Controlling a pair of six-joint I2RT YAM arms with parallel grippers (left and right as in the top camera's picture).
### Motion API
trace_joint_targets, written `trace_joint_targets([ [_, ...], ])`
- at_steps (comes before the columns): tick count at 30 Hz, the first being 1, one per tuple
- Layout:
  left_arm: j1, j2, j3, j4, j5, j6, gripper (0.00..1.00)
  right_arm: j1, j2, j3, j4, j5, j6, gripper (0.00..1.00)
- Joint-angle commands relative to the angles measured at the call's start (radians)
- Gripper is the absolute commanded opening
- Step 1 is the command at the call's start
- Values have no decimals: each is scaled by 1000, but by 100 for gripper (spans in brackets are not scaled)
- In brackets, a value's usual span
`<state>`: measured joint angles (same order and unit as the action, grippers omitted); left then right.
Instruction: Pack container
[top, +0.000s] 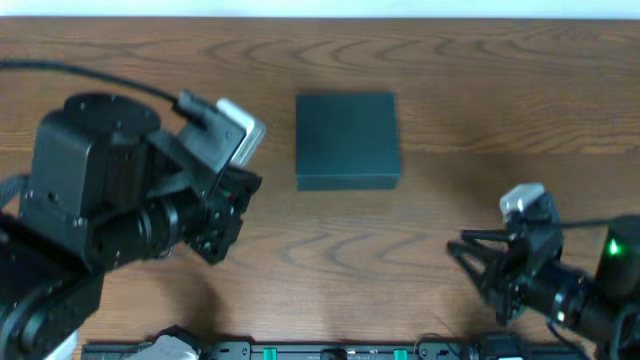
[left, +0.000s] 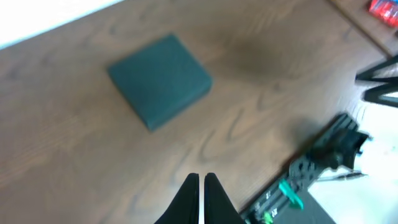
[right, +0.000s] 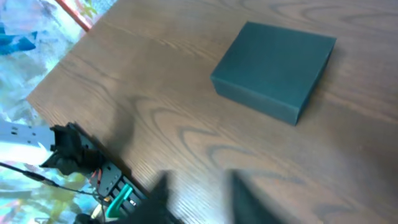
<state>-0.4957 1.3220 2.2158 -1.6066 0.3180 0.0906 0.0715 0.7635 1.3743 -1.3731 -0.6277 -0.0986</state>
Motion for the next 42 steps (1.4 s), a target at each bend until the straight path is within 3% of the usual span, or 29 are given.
trace_joint_targets([
  [1, -2, -21, -58, -27, -15, -9, 15, 10, -11, -21, -3, 3, -7, 99],
  [2, -2, -22, -61, -40, -14, -9, 72, 10, -11, -21, -5, 3, -7, 99],
  [3, -2, -21, -61, -51, -14, -8, 95, 10, -11, -21, -6, 3, -7, 99],
  [30, -2, -19, -61, -72, -16, -8, 95, 10, -11, -21, -7, 3, -7, 99],
  [38, -2, -38, -112, 56, -222, -11, 95, 10, -11, -21, -7, 3, -7, 99],
  [42, -2, -92, -246, 168, -359, -98, 95, 10, -11, -21, -8, 3, -7, 99],
])
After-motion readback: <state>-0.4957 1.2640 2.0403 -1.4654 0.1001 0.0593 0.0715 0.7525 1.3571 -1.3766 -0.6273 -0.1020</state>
